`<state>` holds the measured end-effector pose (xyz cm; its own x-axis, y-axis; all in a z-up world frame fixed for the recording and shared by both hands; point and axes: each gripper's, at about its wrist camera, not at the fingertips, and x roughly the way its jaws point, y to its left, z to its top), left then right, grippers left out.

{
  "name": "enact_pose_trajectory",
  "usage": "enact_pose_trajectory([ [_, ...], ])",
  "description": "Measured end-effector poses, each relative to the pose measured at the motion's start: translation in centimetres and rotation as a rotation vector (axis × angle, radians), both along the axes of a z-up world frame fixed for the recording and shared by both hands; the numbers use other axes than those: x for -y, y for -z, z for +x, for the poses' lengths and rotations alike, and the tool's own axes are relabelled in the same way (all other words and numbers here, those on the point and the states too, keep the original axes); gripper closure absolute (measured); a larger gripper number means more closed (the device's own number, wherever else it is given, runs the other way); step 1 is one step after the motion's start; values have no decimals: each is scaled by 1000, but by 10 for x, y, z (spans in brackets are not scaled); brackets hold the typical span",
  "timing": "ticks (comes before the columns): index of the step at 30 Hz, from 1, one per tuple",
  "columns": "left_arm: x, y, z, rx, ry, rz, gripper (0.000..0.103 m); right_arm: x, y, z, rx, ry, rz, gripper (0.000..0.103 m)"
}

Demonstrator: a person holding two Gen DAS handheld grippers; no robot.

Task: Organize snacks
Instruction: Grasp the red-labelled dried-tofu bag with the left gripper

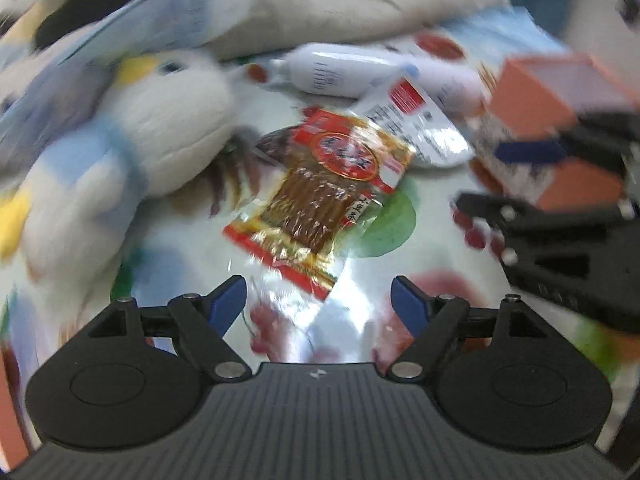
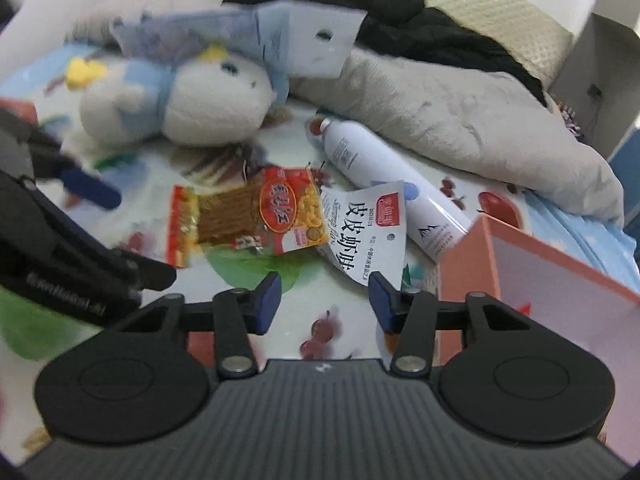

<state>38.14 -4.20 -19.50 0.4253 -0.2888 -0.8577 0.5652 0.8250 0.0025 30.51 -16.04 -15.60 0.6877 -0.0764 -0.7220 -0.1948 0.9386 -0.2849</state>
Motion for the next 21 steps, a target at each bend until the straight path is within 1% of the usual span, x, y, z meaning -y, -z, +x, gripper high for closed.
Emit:
enact_pose_trajectory([
  [2,6,7,9,28,72,51,15,-1,8,11,-26,-25,-24,58],
  [4,9,11,18,57,131,80,13,-2,16,19,-35,-43,-49,59],
  [8,15,19,34,100,226,92,10,-2,25,33,-37,-64,-87,59],
  [11,20,24,42,113,284,88,10,-2,31,43,-39,-84,-124,59],
  [13,23,27,47,132,299,86,10,-3,33,48,-50,-94,-126,59],
  [16,26,35,58,99,312,72,10,-7,38,55,-55,-112,-150,62],
  [20,28,39,66,86,329,51,10,-10,41,63,-63,-113,-165,73],
  [21,27,40,68,78,324,43,10,-10,42,66,-65,-113,-157,73],
])
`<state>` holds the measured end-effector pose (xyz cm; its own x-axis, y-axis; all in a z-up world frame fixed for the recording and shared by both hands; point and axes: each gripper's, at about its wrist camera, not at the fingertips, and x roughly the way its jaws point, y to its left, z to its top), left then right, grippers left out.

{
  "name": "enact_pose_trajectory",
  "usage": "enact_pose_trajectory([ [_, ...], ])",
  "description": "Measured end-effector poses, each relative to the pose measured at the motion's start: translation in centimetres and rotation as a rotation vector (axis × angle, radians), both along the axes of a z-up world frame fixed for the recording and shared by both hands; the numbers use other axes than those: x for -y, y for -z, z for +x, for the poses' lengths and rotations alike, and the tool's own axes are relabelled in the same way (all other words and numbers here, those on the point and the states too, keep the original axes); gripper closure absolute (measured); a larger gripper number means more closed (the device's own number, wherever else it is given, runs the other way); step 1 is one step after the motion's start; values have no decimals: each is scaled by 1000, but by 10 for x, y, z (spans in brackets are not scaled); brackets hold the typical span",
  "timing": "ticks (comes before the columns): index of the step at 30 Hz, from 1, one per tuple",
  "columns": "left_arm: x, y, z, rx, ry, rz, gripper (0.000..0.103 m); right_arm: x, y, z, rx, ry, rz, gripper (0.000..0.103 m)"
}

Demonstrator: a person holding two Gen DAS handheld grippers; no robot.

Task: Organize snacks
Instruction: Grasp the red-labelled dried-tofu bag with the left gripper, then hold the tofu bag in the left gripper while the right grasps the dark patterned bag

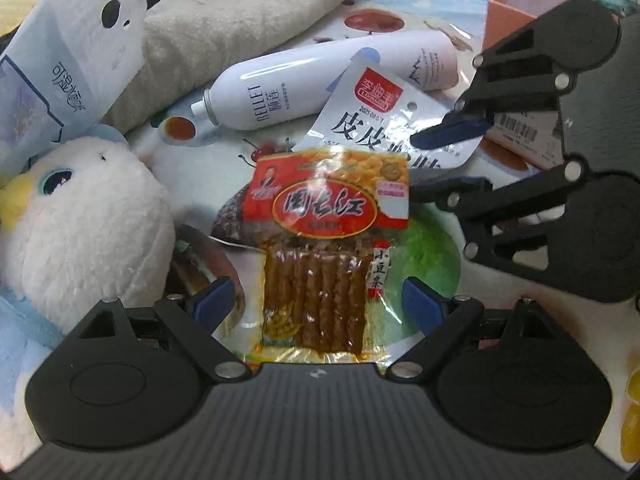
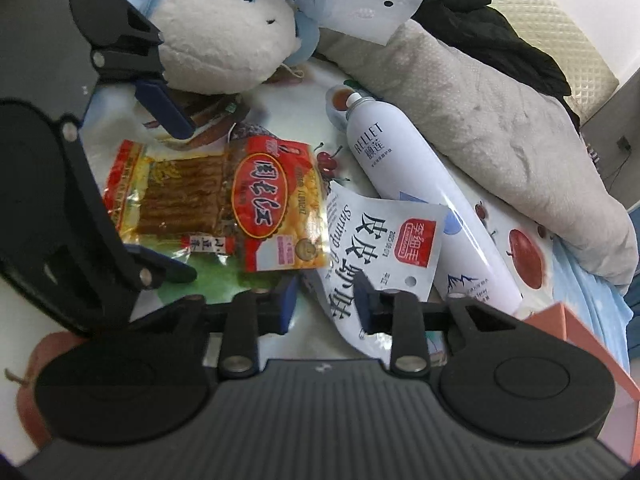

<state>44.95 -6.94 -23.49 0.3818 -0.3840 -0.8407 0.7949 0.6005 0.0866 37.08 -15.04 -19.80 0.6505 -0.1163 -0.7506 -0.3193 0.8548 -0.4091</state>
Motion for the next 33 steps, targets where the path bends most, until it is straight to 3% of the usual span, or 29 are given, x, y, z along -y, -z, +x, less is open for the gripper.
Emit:
enact_pose_trajectory([
  [4,-4,3,4,-47,-26,-35,12,-2,3,7,-10,-2,4,75],
  [5,-4,3,4,-49,-32,-40,13,-2,5,9,-18,-1,8,82],
  [10,-6,2,-2,-54,-62,-48,19,-3,6,12,-27,-10,19,84],
  [15,-4,-1,-10,-57,-95,-48,30,-3,5,9,-35,-10,28,86],
  [17,-5,-3,-14,-60,-115,-49,42,-4,4,4,-35,-12,28,86],
  [18,-6,-4,-16,-63,-128,-49,44,-5,4,2,-38,-10,30,86],
  [24,-17,-14,-39,-100,-205,-54,44,-9,-5,-21,-41,-16,39,87],
  [33,-37,-44,-107,-108,-328,-119,44,-16,-28,-73,-41,-29,48,88],
])
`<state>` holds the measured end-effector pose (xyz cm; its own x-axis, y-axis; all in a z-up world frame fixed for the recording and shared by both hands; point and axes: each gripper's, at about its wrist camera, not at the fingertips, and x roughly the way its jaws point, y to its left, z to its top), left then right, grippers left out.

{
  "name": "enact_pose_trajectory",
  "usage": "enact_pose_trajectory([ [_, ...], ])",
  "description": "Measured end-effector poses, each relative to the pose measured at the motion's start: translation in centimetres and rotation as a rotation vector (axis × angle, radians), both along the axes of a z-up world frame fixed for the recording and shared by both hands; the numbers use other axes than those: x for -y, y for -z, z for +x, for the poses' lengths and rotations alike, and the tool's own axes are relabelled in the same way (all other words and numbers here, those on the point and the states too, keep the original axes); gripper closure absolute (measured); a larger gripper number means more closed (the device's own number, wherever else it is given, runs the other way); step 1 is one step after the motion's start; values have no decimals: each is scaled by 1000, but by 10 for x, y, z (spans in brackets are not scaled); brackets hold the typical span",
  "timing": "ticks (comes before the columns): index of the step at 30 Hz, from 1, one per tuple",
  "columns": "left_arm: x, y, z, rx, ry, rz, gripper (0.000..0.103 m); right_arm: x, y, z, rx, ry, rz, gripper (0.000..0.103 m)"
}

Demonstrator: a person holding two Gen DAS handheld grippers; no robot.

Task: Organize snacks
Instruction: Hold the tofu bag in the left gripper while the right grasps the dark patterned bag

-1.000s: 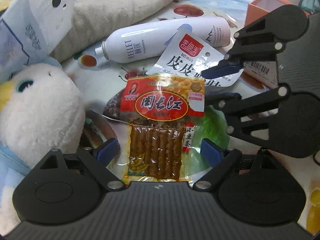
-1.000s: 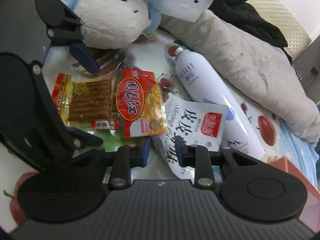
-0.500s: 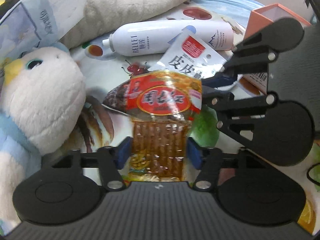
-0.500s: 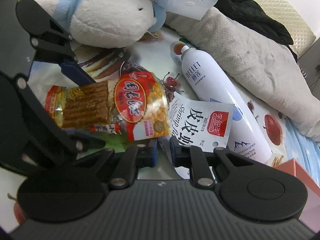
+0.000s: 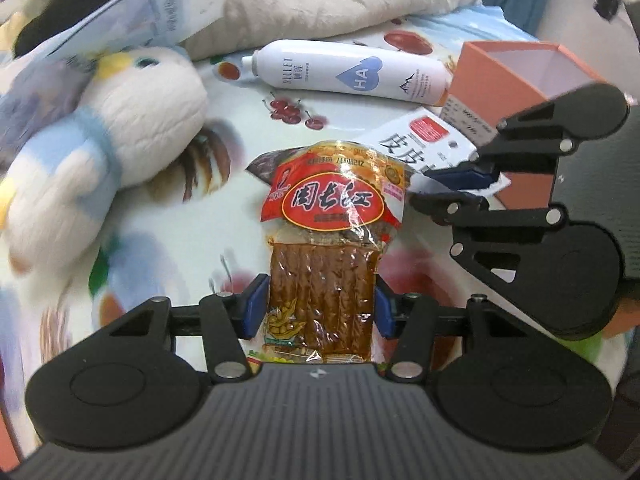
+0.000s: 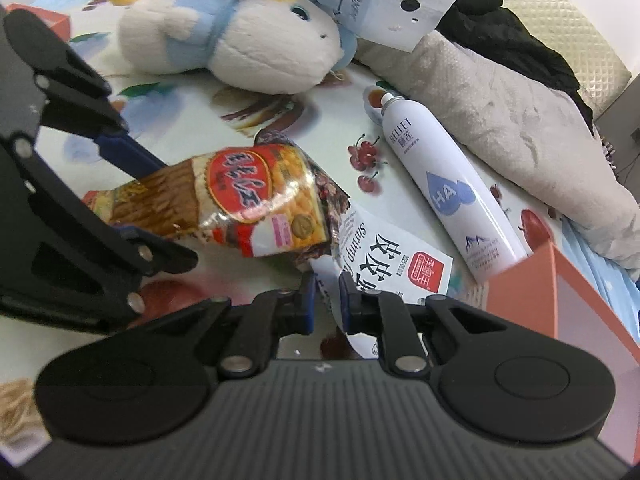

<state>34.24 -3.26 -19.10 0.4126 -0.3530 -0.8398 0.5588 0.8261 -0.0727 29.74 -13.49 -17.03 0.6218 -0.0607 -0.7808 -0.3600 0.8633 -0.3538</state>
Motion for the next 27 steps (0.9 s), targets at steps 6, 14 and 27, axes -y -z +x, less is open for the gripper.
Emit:
enact_pose_trajectory([
  [6,-19,-19,-53,-16,-158,-55,45,-1,-10,-46,-7,3,3,88],
  [14,-24,-36,-119,-9,-295,-92,44,-4,-13,-111,-27,-5,5,88],
  [27,-29,-13,-194,-110,-429,-162,44,7,4,-205,-108,-67,-3,87],
])
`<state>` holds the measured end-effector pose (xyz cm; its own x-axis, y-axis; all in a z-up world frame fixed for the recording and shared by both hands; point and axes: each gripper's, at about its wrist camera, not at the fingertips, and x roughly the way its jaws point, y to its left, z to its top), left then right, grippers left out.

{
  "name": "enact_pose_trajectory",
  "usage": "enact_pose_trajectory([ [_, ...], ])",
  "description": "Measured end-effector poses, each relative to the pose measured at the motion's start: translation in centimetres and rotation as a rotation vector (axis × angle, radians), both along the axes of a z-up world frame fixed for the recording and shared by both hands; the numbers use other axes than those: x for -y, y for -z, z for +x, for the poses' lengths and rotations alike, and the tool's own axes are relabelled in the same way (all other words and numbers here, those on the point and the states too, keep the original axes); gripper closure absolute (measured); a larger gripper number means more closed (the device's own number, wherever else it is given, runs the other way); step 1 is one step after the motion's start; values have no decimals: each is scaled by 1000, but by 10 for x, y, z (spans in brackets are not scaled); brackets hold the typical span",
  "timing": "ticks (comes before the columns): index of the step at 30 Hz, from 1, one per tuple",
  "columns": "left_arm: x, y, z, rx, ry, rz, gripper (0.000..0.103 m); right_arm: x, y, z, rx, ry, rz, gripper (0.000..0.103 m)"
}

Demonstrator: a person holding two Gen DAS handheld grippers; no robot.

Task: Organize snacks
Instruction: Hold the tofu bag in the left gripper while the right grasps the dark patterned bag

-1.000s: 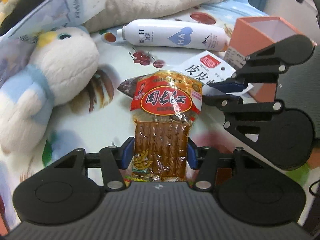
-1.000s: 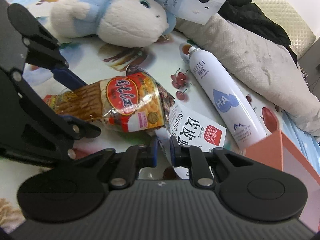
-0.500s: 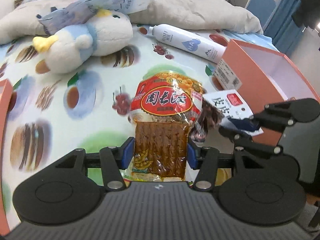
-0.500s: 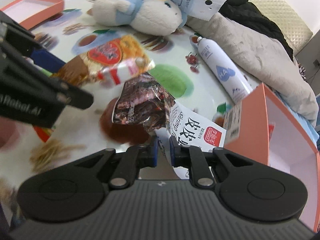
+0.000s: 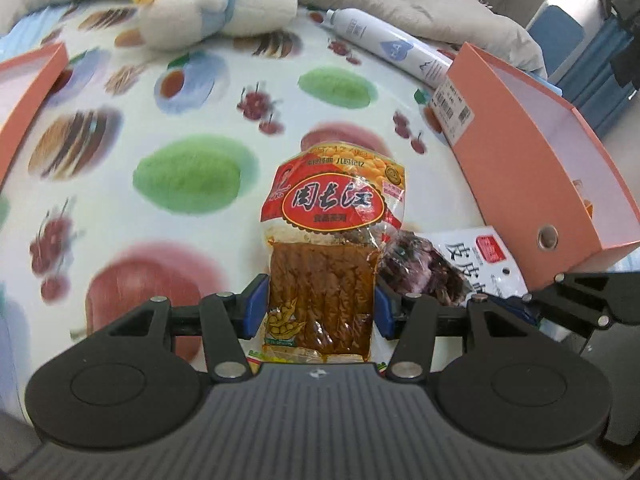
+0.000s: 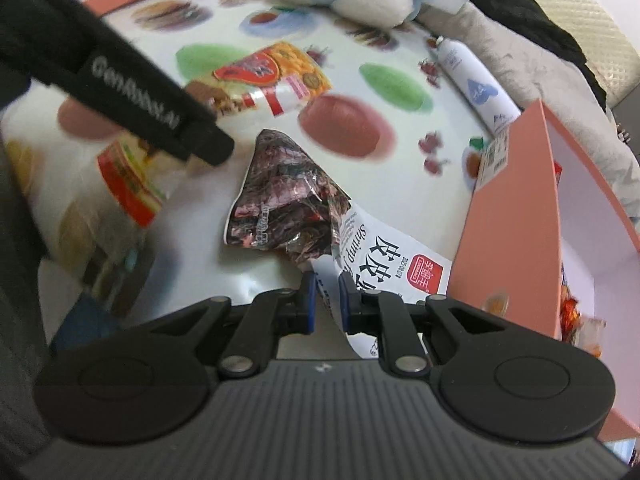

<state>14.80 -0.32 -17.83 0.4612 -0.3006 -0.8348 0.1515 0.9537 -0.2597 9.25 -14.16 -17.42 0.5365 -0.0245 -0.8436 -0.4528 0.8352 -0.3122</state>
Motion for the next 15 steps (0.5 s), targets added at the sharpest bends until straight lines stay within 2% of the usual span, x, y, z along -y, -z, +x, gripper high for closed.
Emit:
enact_pose_trajectory([
  [3,-5,1,-6,-13,-26,-21,44,5,1,-8,-1,-11,49,85],
  [4,-7,2,-7,-15,-33,-24,44,7,0,-8,-9,-17,86,81],
  [6,-10,2,-7,-17,-46,-25,44,10,-2,-8,-25,-10,132,49],
  [8,-13,1,-6,-14,-57,-27,44,11,-7,-9,-14,-14,159,35],
  [9,-14,0,-4,-14,-60,-28,44,11,-10,-10,-14,-15,183,32],
  [12,-16,-1,2,-11,-67,-19,44,18,-15,-1,-41,25,318,31],
  [15,-19,-3,5,-8,-77,-13,44,20,-13,12,-34,85,383,31],
])
